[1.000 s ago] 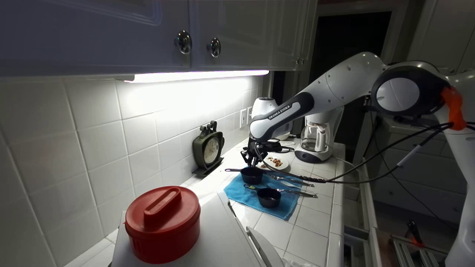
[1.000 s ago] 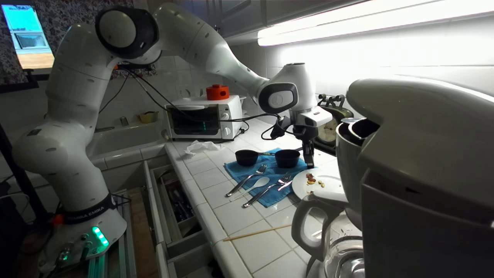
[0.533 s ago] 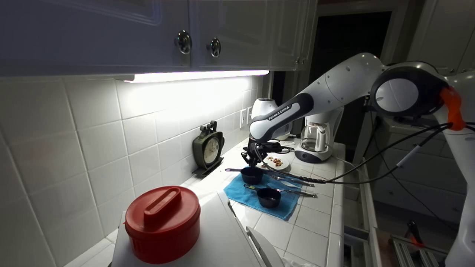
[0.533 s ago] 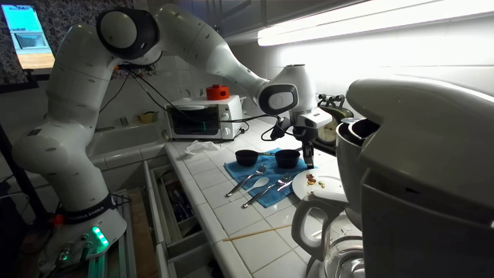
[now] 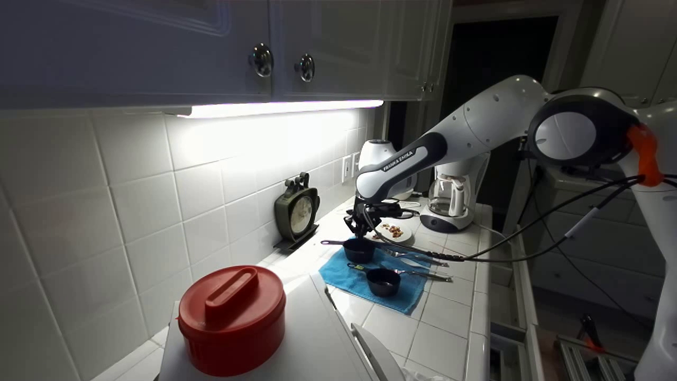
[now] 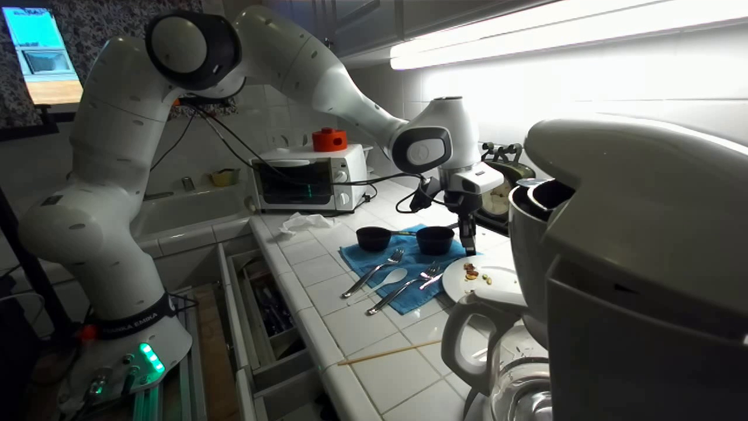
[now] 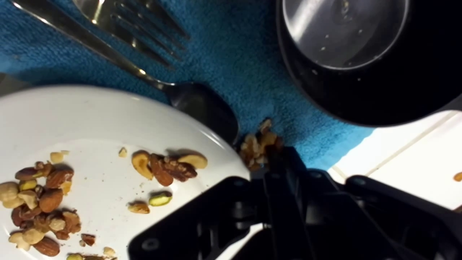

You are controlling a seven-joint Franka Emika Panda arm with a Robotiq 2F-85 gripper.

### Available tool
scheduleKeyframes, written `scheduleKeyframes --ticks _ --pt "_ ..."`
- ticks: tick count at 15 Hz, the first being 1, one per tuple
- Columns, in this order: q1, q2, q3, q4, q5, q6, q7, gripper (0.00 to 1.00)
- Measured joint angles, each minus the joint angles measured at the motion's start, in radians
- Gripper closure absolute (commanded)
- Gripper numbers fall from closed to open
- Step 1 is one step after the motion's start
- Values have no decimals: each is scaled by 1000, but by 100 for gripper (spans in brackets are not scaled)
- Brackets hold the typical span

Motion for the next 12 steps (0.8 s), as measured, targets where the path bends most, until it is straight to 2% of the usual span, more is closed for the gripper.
scheduleKeyframes --ticks 12 --pt "-6 -48 -2 -5 0 7 -2 93"
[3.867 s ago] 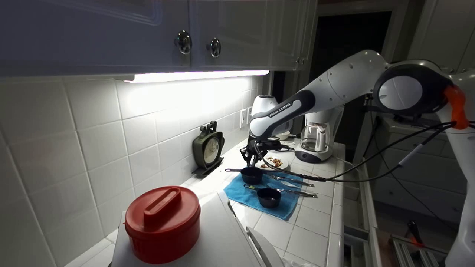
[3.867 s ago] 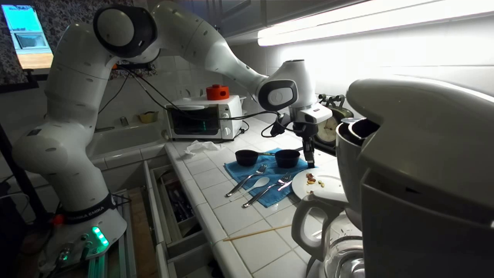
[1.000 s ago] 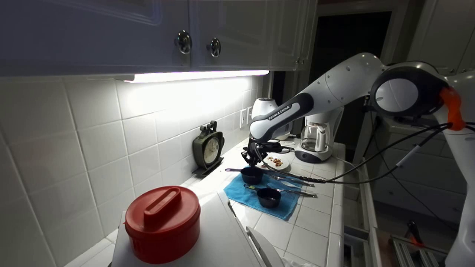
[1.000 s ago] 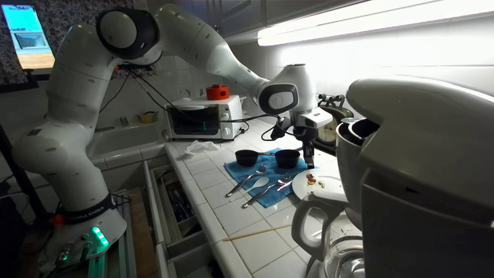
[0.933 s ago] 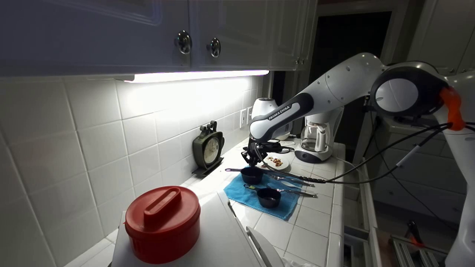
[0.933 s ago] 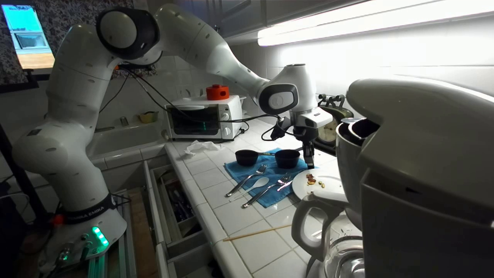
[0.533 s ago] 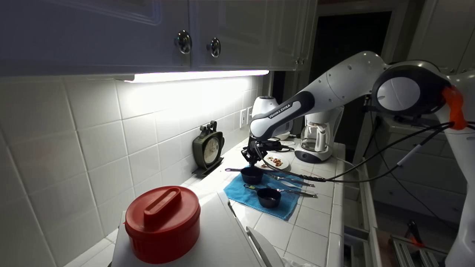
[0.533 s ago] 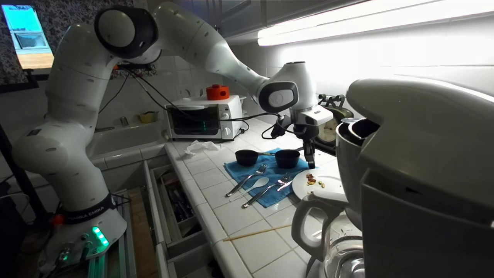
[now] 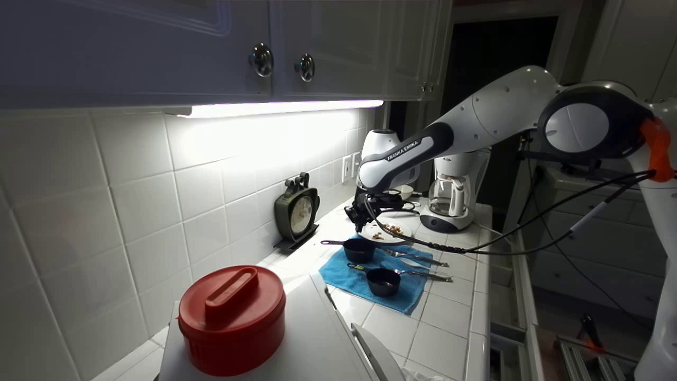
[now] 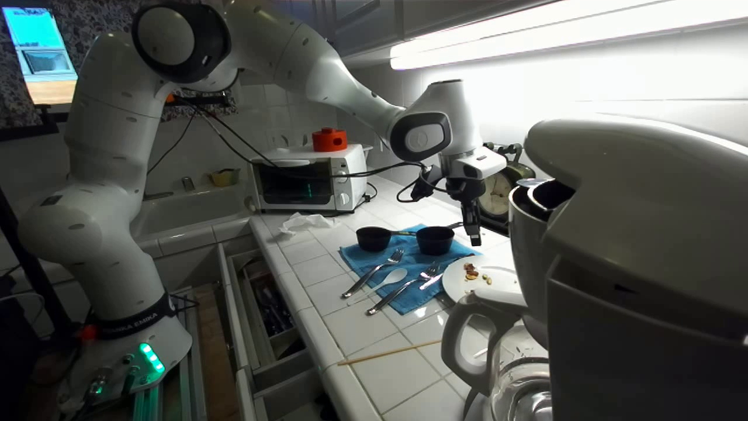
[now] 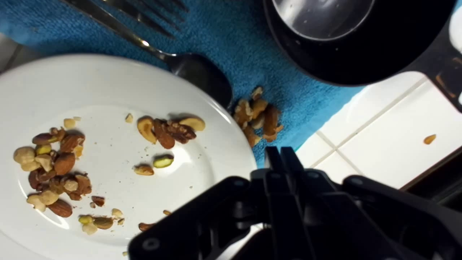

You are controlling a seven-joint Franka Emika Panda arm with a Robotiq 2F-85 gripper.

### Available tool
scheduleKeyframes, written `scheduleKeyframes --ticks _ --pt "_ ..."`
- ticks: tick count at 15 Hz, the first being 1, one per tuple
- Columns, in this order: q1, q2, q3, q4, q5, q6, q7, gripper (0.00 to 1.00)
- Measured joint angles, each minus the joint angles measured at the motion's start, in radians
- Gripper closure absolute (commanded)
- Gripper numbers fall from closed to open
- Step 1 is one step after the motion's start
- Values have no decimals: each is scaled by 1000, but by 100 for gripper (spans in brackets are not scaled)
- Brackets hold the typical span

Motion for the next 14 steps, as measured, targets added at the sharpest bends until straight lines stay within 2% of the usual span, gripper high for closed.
scheduleKeyframes --ticks 4,5,7,14 --pt "-3 -21 -17 -33 0 0 0 91" --pt "-5 -27 -24 -48 0 1 0 67" --pt "-6 -38 -38 -79 -1 1 0 62" --pt "-6 -91 -47 -132 -1 20 0 14"
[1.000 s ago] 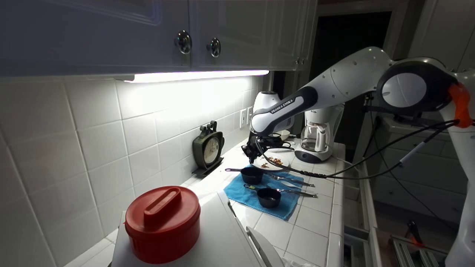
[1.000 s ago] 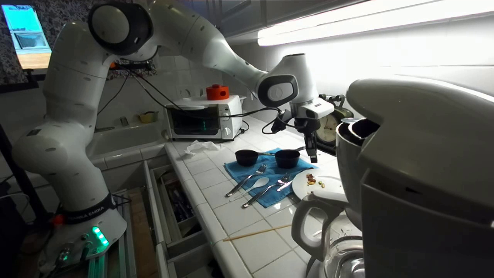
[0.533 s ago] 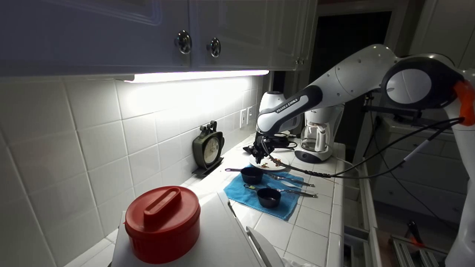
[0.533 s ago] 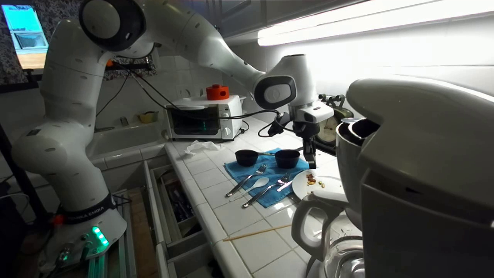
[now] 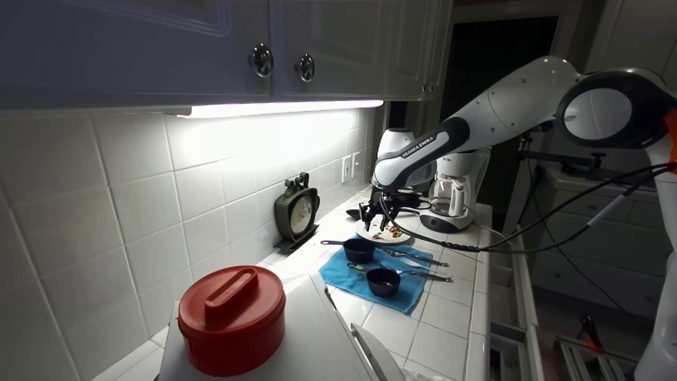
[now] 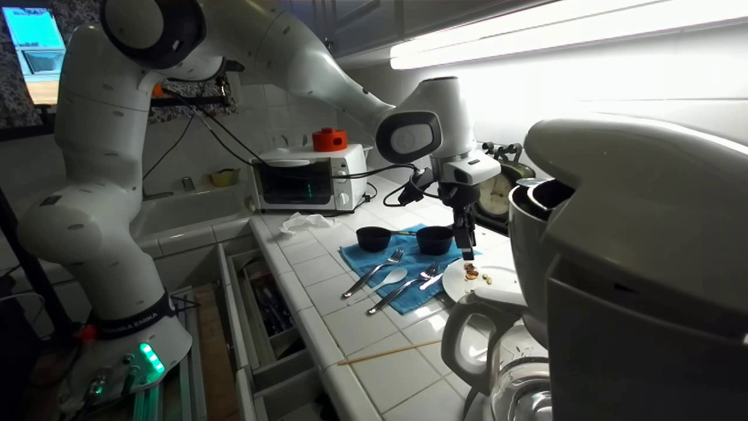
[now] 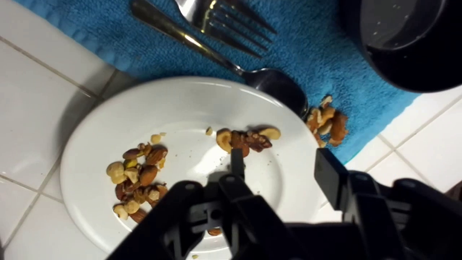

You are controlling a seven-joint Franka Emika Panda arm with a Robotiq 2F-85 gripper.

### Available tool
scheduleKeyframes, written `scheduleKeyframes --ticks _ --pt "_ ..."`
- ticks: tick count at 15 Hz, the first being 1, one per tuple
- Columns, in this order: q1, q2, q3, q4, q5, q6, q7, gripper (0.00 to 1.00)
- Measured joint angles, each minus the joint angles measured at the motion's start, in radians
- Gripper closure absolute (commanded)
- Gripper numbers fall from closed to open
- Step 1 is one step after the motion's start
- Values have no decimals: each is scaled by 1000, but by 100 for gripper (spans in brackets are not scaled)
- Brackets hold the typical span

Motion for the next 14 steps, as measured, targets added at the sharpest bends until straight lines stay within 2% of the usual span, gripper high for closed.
scheduleKeyframes --ticks 1,3,14 --pt "2 -7 2 0 0 1 0 6" --pt "4 -14 10 0 0 5 0 0" --pt "16 20 41 8 24 6 108 0"
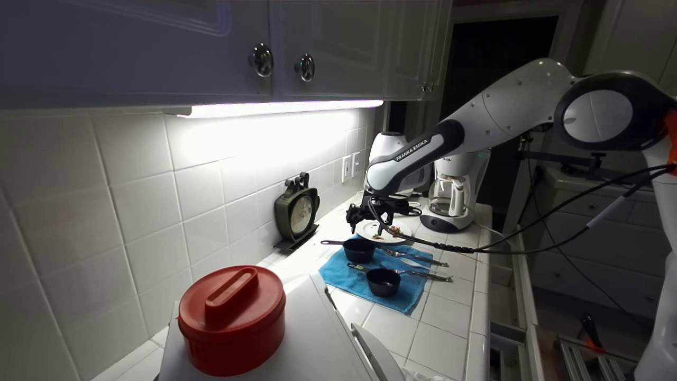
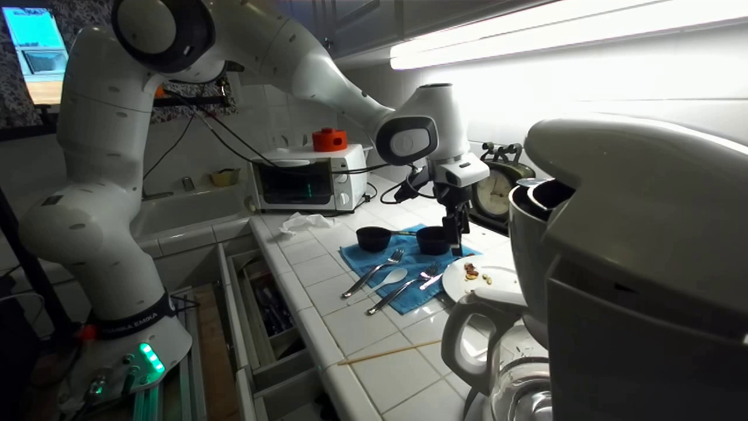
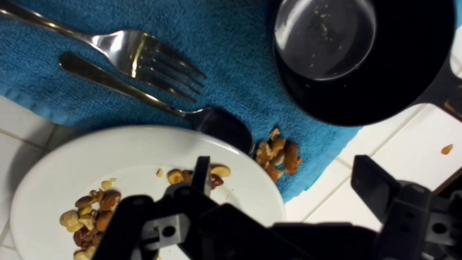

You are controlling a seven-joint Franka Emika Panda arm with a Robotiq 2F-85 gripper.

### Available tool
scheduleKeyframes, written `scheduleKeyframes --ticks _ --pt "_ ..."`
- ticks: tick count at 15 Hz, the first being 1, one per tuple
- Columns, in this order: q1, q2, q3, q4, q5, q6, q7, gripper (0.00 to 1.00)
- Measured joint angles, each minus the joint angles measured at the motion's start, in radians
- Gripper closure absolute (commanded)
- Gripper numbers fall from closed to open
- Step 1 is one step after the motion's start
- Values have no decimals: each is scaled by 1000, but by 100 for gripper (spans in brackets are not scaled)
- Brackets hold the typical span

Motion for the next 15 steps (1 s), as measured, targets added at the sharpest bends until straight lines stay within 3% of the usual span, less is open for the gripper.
scheduleKeyframes --ticks 8,15 --pt "-2 34 1 22 44 28 7 12" --pt "-2 58 10 60 55 38 7 13"
